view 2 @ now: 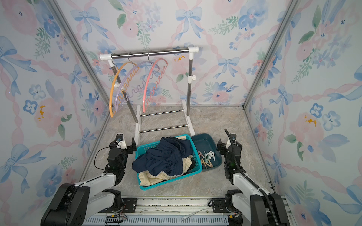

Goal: Remove the clothespins securing shorts to the hanger
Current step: Reset both arms

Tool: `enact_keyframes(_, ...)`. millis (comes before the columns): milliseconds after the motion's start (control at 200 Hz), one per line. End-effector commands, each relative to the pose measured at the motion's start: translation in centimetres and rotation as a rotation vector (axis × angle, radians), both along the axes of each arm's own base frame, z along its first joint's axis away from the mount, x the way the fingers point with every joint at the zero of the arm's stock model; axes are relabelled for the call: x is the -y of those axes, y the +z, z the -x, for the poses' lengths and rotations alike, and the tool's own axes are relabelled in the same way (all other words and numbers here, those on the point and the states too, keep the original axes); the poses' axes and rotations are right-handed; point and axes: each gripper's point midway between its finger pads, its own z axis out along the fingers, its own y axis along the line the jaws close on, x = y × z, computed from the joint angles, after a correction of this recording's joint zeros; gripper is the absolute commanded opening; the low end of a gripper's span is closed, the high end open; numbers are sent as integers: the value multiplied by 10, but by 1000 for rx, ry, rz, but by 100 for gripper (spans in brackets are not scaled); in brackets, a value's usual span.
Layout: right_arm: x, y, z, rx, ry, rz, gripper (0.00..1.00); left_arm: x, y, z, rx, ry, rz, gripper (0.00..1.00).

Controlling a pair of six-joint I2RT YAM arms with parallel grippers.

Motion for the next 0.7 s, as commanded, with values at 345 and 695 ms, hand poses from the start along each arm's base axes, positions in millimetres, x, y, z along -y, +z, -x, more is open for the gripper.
enact_keyframes(345,-18,-4,-37,67,107,2,96,10,-38,-29,-40,-97,10,98)
enact_keyframes(695,-28,-27,-54,6,223,-49,97,-5,-46,-42,-106,-85,96,98)
